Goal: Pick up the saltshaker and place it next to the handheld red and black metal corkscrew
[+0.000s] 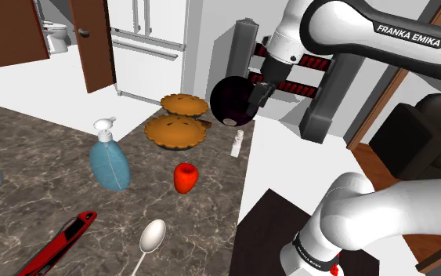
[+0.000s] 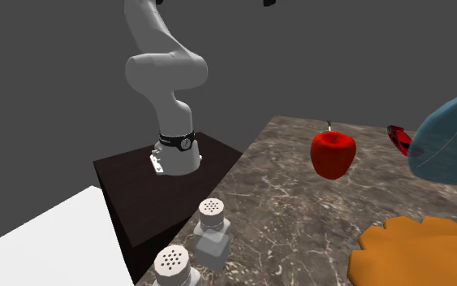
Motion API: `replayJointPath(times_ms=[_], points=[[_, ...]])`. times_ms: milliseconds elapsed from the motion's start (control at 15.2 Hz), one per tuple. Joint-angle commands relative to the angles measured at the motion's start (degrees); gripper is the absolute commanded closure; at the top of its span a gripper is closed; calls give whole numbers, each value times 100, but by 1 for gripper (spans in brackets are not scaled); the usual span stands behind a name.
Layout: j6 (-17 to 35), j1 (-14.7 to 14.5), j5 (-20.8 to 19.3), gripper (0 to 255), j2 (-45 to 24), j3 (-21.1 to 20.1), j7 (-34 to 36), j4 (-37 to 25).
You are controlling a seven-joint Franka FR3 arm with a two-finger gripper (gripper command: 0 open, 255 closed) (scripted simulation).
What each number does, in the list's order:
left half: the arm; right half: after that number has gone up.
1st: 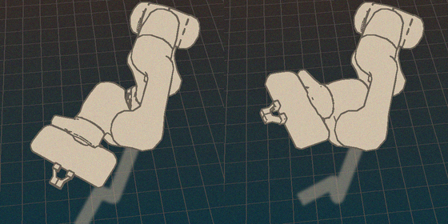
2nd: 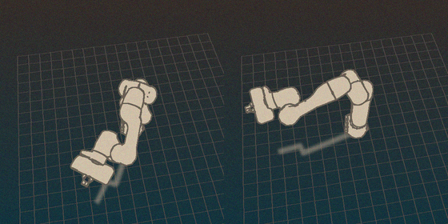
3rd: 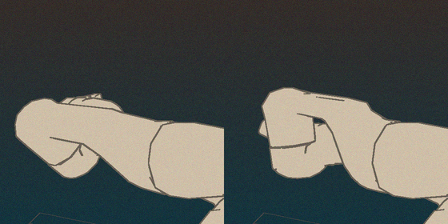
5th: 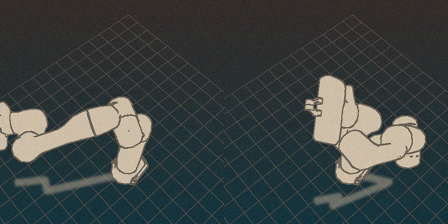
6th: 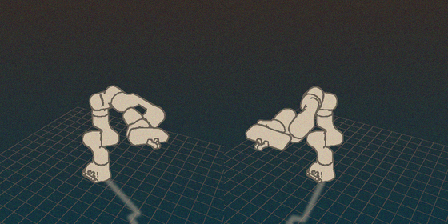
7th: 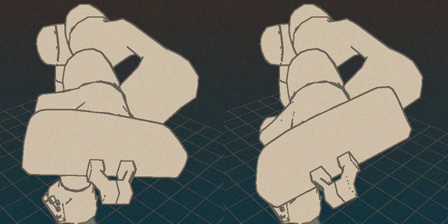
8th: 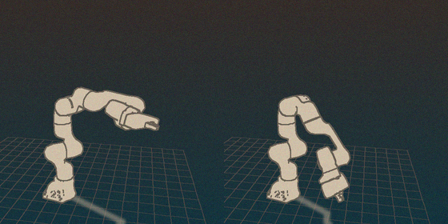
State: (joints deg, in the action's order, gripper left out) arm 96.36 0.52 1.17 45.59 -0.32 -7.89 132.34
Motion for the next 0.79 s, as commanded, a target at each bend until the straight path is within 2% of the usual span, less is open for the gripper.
replayJointPath(times_ms=[0,726], points=[[0,0,0,0,0,0,0,0],[1821,242,-216,0,-826,1086,-1067,965]])
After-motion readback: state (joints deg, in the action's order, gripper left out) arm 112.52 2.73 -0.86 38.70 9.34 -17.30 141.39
